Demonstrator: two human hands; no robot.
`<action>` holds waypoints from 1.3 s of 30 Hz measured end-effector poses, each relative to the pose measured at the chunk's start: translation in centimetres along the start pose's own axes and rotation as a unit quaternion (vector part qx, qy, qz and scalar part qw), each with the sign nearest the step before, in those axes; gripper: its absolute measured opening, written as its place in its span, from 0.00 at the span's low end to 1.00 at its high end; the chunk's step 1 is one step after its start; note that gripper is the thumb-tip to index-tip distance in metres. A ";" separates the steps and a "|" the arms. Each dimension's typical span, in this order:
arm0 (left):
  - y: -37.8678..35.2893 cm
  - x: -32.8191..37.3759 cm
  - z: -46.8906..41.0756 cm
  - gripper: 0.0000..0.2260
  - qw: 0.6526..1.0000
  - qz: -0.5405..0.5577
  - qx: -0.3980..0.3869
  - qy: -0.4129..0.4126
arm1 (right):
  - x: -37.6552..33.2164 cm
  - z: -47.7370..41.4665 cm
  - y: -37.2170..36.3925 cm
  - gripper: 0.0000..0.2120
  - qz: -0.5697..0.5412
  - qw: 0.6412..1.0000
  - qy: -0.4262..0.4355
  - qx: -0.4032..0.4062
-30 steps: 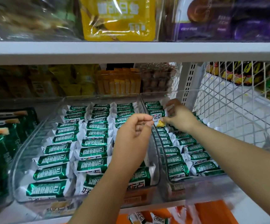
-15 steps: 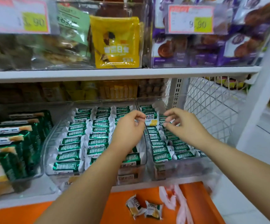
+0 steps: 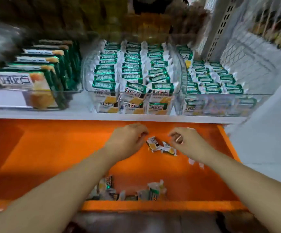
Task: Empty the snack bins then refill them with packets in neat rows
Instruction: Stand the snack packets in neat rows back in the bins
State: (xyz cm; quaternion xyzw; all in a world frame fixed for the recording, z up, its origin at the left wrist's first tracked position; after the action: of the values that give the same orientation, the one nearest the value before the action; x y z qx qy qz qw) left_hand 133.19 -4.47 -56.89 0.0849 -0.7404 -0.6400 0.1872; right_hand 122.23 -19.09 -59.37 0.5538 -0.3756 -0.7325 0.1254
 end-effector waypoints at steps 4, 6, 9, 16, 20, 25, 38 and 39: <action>-7.0 -5.5 0.4 0.15 0.982 -0.018 -0.179 0.062 | 5.7 -3.0 -4.7 0.21 0.026 0.991 -0.095 -0.091; -10.2 -8.2 0.7 0.18 0.964 -0.027 -0.254 0.079 | 9.0 -4.4 -6.4 0.28 0.047 0.984 -0.131 -0.114; -14.4 -11.8 1.6 0.21 0.941 -0.015 -0.319 0.115 | 12.8 -6.5 -9.0 0.37 0.065 0.976 -0.154 -0.136; -20.6 -16.2 2.4 0.28 0.912 -0.038 -0.383 0.145 | 17.7 -11.7 -14.1 0.47 0.148 0.960 -0.167 -0.170; -21.6 -18.0 3.8 0.32 0.885 -0.036 -0.426 0.185 | 18.3 -12.3 -16.8 0.46 0.160 0.950 -0.152 -0.219; -23.1 -17.4 5.7 0.34 0.857 -0.009 -0.486 0.174 | 15.0 -9.1 -19.9 0.45 0.160 0.929 -0.099 -0.319; -19.4 -14.2 9.4 0.43 0.875 0.011 -0.462 0.145 | 13.1 0.0 -17.1 0.48 0.092 0.928 -0.152 -0.328; -19.5 -14.4 10.9 0.46 0.859 0.019 -0.481 0.176 | 14.4 0.8 -17.1 0.49 0.073 0.927 -0.183 -0.318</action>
State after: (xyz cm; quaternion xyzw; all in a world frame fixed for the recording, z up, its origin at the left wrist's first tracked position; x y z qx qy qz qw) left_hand 139.95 7.51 -79.57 0.0809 -0.2966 -0.8872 0.3439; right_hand 120.39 -15.70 -81.36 0.3117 -0.1787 -0.8911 0.2771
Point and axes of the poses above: each hand's wrist, its own z-axis away from the middle knuckle, its own y-axis out of the back of the hand, x = y × z, the point moved 6 cm from there along -z, towards the middle knuckle, and after that the axes turned 11 degrees about -z, right-handed, at the moved point
